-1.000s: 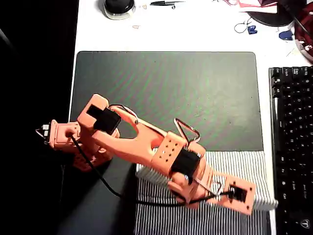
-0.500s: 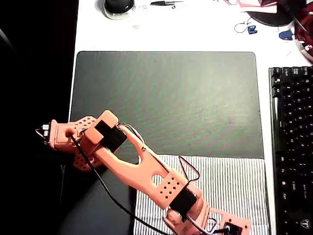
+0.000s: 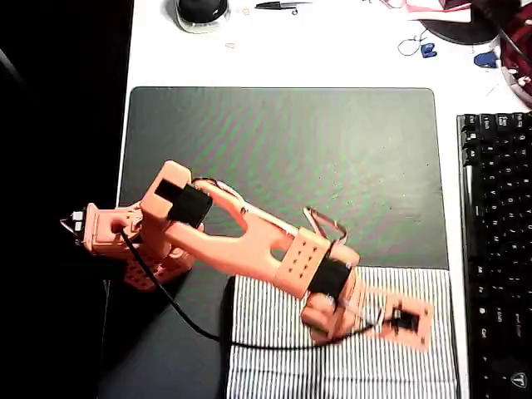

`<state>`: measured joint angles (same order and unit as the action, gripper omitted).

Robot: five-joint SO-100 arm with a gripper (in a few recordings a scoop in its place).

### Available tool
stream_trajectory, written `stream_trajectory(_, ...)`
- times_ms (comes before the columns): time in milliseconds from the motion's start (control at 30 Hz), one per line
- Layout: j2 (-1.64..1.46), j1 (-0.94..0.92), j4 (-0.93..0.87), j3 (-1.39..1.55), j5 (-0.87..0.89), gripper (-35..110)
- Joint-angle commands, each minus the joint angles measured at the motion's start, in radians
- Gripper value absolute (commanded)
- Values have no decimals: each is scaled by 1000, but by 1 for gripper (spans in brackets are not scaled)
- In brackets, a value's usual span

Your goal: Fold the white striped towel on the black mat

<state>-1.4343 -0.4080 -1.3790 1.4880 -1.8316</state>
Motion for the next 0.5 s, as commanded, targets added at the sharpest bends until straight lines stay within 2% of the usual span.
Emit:
stream_trajectory(0, -55, 72, 26, 40, 26, 20)
stream_trajectory(267, 43, 143, 181, 120, 18, 23)
stream_trajectory(467, 89, 166, 305, 209, -3, 19)
